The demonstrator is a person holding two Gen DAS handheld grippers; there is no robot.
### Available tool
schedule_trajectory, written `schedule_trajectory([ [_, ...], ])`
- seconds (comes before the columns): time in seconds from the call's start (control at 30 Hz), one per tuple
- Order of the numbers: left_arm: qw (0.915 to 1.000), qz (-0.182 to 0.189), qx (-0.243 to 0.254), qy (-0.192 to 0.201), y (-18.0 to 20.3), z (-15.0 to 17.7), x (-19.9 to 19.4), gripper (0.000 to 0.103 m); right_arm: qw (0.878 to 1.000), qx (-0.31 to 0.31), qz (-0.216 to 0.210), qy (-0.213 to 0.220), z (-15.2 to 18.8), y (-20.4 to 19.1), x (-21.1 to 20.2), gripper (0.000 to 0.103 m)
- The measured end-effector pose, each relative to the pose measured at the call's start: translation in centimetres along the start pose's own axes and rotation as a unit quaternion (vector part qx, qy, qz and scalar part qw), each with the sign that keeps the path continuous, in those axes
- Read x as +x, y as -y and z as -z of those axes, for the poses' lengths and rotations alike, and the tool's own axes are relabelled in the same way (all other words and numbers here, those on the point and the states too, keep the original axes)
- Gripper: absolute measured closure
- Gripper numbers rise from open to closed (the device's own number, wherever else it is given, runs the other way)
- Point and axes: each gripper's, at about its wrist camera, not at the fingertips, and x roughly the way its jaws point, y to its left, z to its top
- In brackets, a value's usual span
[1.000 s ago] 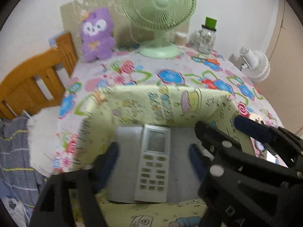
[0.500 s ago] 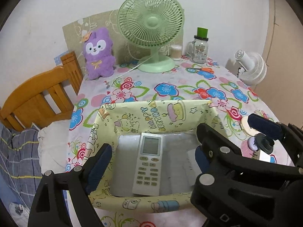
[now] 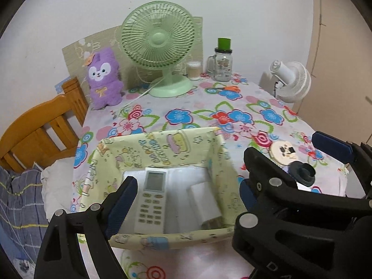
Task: Organize rigid objects
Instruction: 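Move the left gripper to the white square block and grasp it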
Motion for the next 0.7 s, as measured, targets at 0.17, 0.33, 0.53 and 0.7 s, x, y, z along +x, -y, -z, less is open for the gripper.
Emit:
schedule_trajectory([
  [0.17,1.0000,0.002,0.004,0.002,1.6,-0.1,-0.3,0.011,1.000,0.003,0.000,0.001,0.2,1.5,-0.5,0.012],
  [0.33,0.9998,-0.002,0.007,0.016,3.2,-0.1,-0.8,0.011,1.000,-0.003,0.003,0.014,0.4,3.0,-1.2,0.012],
  [0.53,0.9998,-0.002,0.003,0.018,4.9,0.0,-1.1,0.010,1.000,-0.007,-0.001,0.016,0.6,4.8,-1.7,0.012],
  [0.7,0.9998,0.001,0.002,0.019,5.7,0.1,-1.2,0.010,1.000,-0.007,-0.005,0.019,1.0,6.4,-2.1,0.012],
])
